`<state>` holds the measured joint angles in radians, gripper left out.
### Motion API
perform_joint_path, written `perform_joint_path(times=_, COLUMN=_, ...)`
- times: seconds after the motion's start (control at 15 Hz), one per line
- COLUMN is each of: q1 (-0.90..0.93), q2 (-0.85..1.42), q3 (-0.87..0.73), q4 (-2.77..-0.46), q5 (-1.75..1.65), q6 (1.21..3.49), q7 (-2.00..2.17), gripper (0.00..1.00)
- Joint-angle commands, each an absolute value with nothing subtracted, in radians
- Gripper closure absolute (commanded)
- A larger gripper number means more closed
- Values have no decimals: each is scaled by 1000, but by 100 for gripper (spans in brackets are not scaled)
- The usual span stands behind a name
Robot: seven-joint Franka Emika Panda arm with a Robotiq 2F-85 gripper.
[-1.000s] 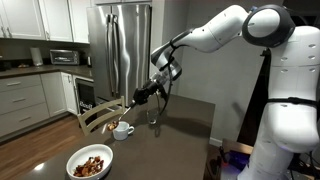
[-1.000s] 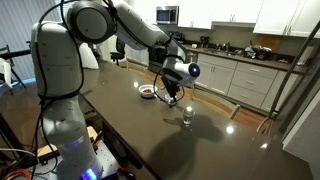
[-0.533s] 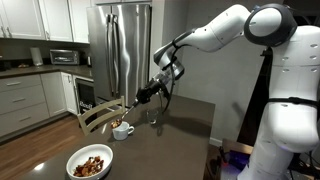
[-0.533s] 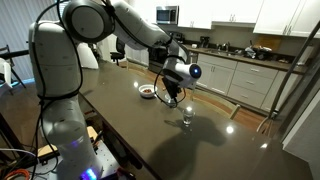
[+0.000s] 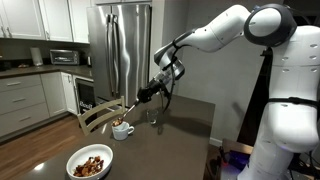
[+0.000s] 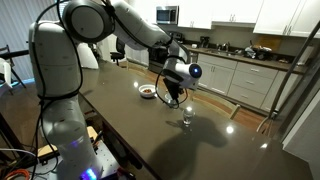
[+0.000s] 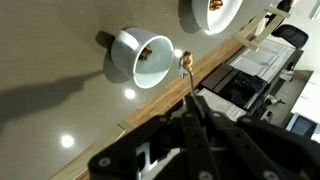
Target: Use the spoon to move some contents of the bowl to the mug and the glass cup
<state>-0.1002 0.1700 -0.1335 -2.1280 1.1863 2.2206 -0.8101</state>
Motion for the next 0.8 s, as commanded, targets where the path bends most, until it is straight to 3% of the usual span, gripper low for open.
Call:
perform_joint_path(times=0.0, q1=-116, q2=159, q3=-130, q4=-2136, q5=1176, q6=2241, q7=-786, gripper=97)
perform_joint_path(times=0.73, q1=-107, q2=173, q3=-134, q4=-2141, q5=1128, q6=2327, q7=-752, gripper=97)
